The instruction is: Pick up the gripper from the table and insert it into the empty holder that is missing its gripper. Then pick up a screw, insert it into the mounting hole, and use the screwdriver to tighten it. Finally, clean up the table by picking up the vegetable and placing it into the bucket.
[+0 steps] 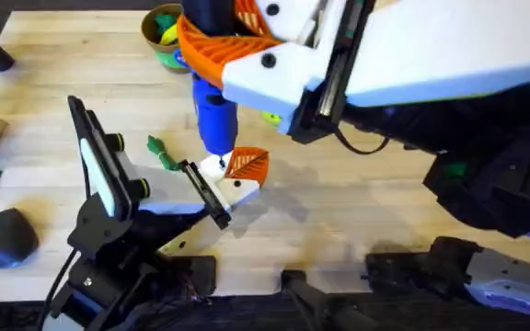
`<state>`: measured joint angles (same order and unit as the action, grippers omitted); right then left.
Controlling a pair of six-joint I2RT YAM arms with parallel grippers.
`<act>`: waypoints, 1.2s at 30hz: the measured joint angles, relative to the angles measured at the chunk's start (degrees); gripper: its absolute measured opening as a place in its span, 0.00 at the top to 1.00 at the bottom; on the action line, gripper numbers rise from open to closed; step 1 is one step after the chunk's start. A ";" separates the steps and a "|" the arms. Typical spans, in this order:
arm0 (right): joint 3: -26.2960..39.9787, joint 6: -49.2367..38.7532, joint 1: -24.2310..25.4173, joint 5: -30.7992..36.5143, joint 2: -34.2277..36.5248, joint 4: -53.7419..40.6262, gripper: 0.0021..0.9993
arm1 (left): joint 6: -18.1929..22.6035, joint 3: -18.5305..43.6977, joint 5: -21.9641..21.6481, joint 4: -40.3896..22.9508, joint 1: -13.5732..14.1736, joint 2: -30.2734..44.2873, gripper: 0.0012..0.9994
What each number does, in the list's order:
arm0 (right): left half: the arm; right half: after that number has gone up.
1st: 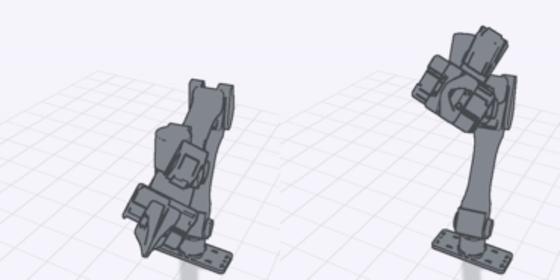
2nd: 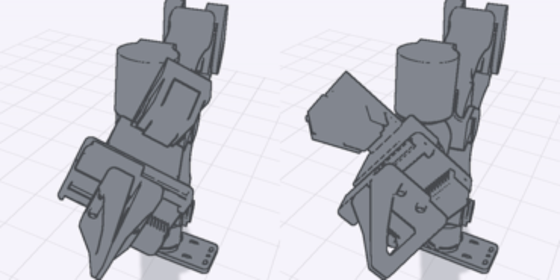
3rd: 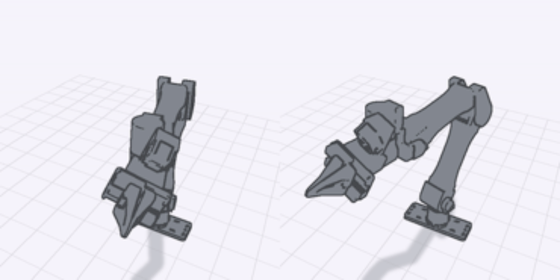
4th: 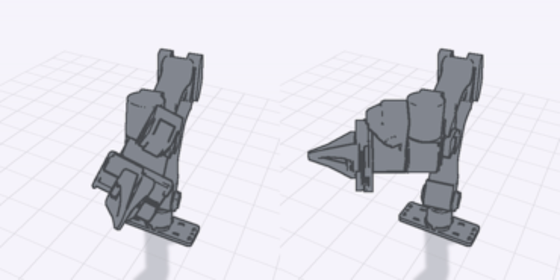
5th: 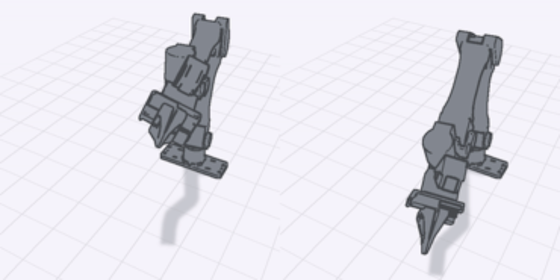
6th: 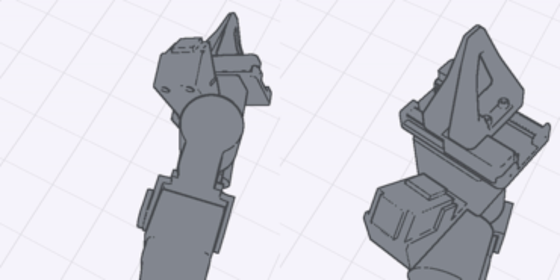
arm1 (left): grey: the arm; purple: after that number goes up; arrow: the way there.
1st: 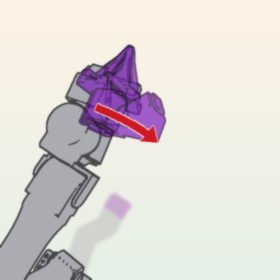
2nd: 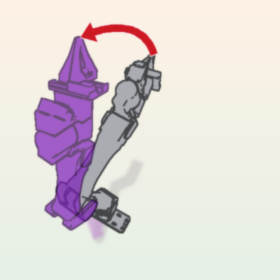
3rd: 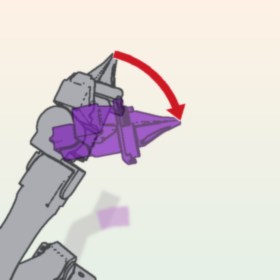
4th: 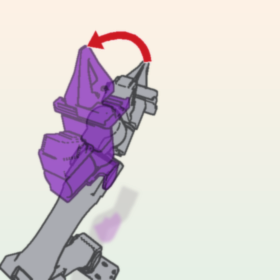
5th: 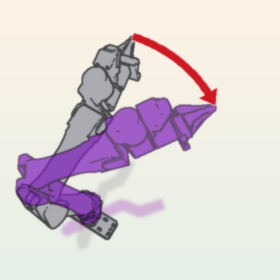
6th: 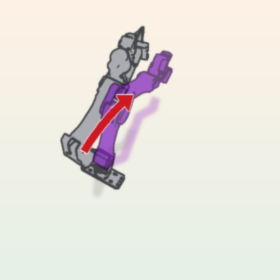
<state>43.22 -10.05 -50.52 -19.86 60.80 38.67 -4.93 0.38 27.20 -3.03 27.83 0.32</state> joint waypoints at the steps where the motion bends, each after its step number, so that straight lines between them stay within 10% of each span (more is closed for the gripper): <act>1: 0.00 -0.39 -0.02 -0.05 0.07 -0.01 1.00 | 0.00 0.00 0.00 0.02 0.00 -0.01 1.00; 36: 0.00 -5.46 -1.42 -1.01 1.84 0.65 1.00 | 0.00 0.00 0.01 0.01 0.00 0.00 1.00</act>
<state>43.22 -15.51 -51.94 -20.86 62.64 39.32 -4.93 0.38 27.21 -3.02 27.83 0.32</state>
